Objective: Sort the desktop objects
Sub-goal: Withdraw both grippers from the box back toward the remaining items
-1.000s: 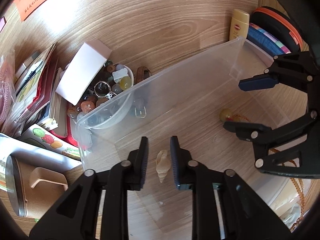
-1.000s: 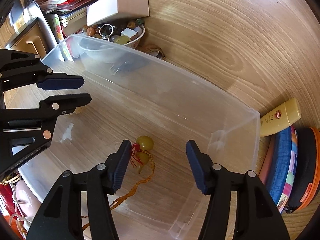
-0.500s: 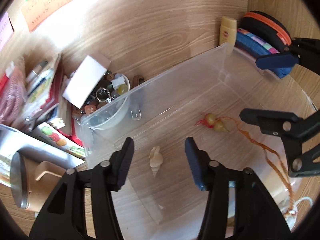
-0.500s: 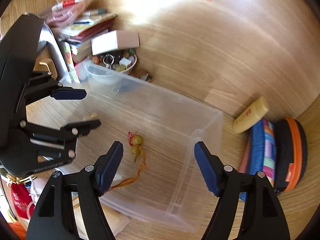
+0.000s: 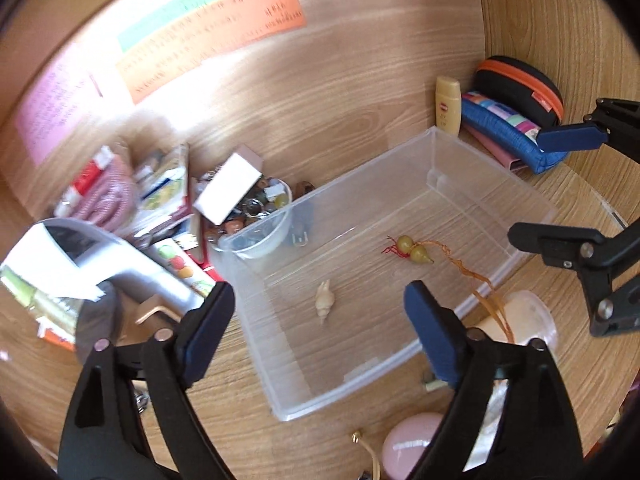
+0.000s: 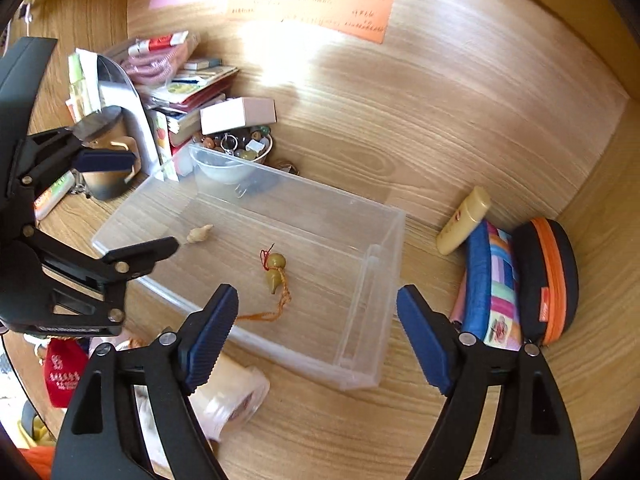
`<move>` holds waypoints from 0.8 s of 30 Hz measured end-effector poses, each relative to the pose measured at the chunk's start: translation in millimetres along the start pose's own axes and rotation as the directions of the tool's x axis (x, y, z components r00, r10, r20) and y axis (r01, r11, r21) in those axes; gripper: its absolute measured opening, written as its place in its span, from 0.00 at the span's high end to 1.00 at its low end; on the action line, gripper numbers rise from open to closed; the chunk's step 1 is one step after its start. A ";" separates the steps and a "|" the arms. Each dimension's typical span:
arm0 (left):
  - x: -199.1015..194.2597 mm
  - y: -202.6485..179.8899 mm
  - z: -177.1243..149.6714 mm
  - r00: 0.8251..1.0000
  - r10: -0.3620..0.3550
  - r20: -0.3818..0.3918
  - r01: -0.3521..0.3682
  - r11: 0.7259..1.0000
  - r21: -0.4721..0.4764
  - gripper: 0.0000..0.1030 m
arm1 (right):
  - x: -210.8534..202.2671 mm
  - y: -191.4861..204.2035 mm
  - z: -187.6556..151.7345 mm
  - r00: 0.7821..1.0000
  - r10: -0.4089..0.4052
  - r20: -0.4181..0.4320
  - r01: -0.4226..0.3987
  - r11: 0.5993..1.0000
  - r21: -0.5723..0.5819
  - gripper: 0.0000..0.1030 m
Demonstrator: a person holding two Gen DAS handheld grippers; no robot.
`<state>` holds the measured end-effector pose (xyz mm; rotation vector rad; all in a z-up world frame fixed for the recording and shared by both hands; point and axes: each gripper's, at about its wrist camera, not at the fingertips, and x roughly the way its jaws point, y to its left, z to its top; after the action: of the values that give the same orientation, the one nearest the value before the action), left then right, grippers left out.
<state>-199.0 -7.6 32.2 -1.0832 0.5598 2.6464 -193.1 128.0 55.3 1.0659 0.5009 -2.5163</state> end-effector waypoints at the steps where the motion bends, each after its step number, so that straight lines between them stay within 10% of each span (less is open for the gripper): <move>1: -6.5 0.5 -2.5 1.000 0.005 0.009 -0.005 1.000 -0.001 0.11 | -3.9 0.4 -2.4 1.000 0.006 0.010 -0.006 1.000 0.001 0.23; 24: -79.8 25.9 -113.4 0.996 0.088 0.028 -0.085 0.994 -0.075 0.07 | -65.3 40.1 -66.4 0.988 0.025 0.152 -0.020 0.999 -0.036 0.17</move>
<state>-81.3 -84.6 21.5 -1.0588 0.5181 2.7739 -91.9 135.4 52.8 0.8540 0.4835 -2.5351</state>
